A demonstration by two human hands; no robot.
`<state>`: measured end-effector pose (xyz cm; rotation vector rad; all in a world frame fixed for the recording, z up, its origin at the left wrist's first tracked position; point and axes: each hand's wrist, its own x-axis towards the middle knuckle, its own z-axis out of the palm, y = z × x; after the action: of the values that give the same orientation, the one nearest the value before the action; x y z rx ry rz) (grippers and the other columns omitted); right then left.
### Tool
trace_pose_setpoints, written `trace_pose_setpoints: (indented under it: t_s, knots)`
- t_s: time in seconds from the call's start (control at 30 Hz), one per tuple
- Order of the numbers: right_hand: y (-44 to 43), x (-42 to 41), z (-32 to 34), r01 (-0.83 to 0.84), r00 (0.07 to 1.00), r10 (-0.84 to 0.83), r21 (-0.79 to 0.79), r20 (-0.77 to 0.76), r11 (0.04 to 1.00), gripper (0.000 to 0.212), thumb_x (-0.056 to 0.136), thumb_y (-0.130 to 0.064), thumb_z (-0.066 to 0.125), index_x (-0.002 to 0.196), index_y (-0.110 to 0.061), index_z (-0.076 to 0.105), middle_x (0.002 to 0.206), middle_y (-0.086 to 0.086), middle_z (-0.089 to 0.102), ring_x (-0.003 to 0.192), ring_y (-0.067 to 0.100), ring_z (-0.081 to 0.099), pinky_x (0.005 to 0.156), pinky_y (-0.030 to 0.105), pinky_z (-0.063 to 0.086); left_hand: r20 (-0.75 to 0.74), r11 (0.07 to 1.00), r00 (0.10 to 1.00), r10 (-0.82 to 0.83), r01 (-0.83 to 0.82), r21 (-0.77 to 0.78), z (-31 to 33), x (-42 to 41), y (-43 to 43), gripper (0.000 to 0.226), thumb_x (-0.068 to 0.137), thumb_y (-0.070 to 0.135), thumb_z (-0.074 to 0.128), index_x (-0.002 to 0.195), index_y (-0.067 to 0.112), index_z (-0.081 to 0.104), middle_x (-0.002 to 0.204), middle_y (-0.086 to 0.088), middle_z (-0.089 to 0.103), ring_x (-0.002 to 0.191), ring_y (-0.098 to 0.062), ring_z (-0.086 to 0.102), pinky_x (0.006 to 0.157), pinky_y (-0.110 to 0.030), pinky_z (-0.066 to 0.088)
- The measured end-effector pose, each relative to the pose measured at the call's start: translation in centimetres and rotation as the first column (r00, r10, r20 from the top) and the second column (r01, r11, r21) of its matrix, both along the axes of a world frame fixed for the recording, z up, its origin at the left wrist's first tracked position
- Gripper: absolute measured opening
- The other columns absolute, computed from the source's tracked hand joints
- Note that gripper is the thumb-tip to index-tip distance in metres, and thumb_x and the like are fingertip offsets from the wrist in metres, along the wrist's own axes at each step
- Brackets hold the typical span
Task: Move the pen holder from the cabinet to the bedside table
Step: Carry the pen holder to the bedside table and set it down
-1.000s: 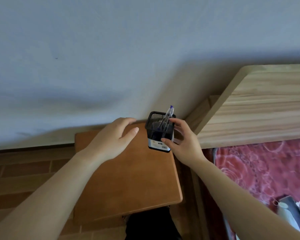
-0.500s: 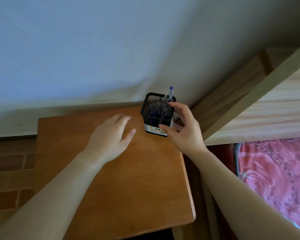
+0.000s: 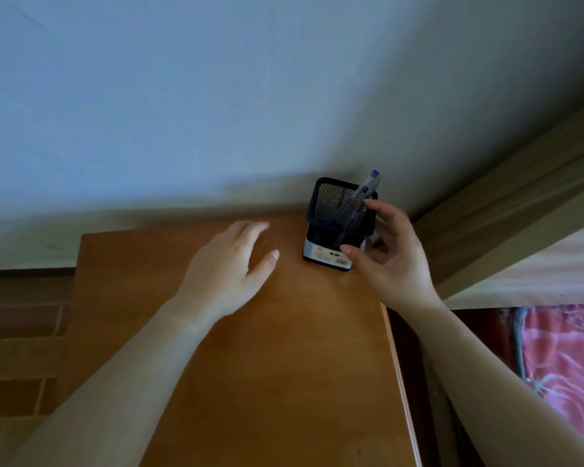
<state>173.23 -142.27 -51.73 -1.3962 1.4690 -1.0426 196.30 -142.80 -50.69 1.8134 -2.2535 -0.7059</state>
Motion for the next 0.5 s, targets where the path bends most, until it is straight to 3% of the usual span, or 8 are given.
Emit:
trace_pose_setpoints:
  t_s: [0.23,0.4,0.5]
  knots:
    - [-1.0,0.3,-1.1,-0.093,0.996,0.093,-0.070,-0.017,0.993,0.062,0.074,-0.006,0.073,0.125,-0.028,0.044,0.131,0.001,0.052,0.126,0.013,0.049,0.090,0.043,0.053,-0.066,0.994,0.998,-0.005,-0.002,-0.106,-0.8,0.2,-0.9,0.050,0.088,0.051,0.037,0.132,0.028,0.040,0.134,0.010,0.048,0.092,-0.010,0.058,0.069,-0.024,0.045]
    - [-0.7,-0.1,-1.8,-0.139,0.990,0.133,-0.116,-0.055,0.983,0.060,0.074,-0.007,0.074,0.125,-0.019,0.045,0.129,-0.003,0.051,0.123,0.014,0.051,0.090,0.040,0.054,-0.129,0.992,0.992,-0.010,-0.006,-0.127,-0.9,0.3,-1.1,0.050,0.086,0.052,0.038,0.131,0.031,0.041,0.133,0.013,0.048,0.109,-0.006,0.052,0.068,-0.015,0.039]
    - [-0.9,-0.6,-2.0,-0.142,0.989,0.138,-0.101,-0.046,0.985,0.060,0.075,-0.005,0.072,0.127,-0.018,0.044,0.130,-0.002,0.051,0.123,0.011,0.051,0.089,0.037,0.054,-0.150,0.994,0.989,0.003,-0.020,-0.110,-1.1,0.4,-1.5,0.051,0.085,0.052,0.038,0.131,0.031,0.042,0.133,0.012,0.049,0.114,-0.007,0.050,0.073,-0.018,0.039]
